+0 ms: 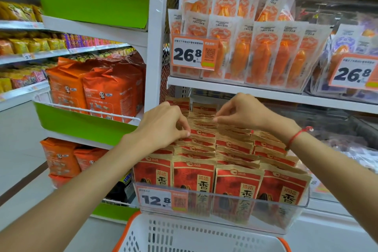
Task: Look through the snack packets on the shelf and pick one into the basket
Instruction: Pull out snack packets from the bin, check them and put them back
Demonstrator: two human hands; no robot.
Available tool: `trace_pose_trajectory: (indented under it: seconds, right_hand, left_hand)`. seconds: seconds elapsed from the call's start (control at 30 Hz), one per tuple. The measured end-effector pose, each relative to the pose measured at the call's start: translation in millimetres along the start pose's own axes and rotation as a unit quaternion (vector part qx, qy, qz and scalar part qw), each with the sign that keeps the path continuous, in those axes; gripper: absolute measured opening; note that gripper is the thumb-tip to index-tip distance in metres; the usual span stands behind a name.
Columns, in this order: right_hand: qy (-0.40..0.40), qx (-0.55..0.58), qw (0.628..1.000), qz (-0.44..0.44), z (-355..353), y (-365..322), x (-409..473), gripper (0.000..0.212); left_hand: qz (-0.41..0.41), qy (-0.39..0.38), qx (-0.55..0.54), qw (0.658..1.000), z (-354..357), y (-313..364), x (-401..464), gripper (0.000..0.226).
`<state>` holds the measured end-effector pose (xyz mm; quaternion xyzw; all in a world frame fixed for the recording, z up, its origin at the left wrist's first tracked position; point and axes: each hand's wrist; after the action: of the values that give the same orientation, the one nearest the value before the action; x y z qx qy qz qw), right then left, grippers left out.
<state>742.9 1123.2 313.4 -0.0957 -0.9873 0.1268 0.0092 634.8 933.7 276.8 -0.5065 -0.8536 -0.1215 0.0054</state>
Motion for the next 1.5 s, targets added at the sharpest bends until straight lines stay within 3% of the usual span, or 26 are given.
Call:
trace_pose_trajectory:
  seconds: [0.1, 0.27, 0.53, 0.77, 0.87, 1.1, 1.33, 1.5]
  right_hand:
    - [-0.020, -0.025, 0.999, 0.027, 14, -11, 7, 0.024]
    - [0.038, -0.129, 0.990, 0.048, 17, -24, 22, 0.020]
    - [0.064, -0.126, 0.986, 0.093, 24, -20, 26, 0.015]
    - [0.066, -0.170, 0.979, 0.088, 28, -29, 13, 0.013]
    - [0.050, -0.145, 0.982, 0.107, 23, -27, 4, 0.021]
    - [0.028, -0.085, 0.987, 0.132, 17, -23, 5, 0.020]
    - [-0.017, -0.066, 0.991, 0.115, 24, -24, 15, 0.015]
    - [0.026, 0.063, 0.997, 0.032, 8, -23, 11, 0.012]
  left_hand:
    - [0.004, -0.003, -0.008, 1.000, 5, -1, 0, 0.017]
    - [0.012, -0.021, -0.020, 0.999, 5, -6, 0, 0.021]
    - [0.017, -0.081, -0.046, 0.996, -4, -9, -2, 0.019]
    - [0.004, -0.085, -0.052, 0.995, -2, -9, 0, 0.019]
    - [0.002, -0.079, -0.059, 0.995, 0, -9, 1, 0.018]
    - [0.006, -0.072, -0.059, 0.996, -2, -7, 1, 0.024]
    - [-0.029, -0.012, -0.079, 0.996, 4, -3, 6, 0.029]
    - [-0.044, 0.010, -0.100, 0.994, 5, -9, 12, 0.048]
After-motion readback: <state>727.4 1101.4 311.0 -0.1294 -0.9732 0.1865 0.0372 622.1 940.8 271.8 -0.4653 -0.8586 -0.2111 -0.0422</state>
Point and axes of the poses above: each hand's wrist, its own x-axis towards the middle knuckle, its own z-axis out of the palm, y = z × x, and after that the axes turned 14 degrees about -y, right-handed
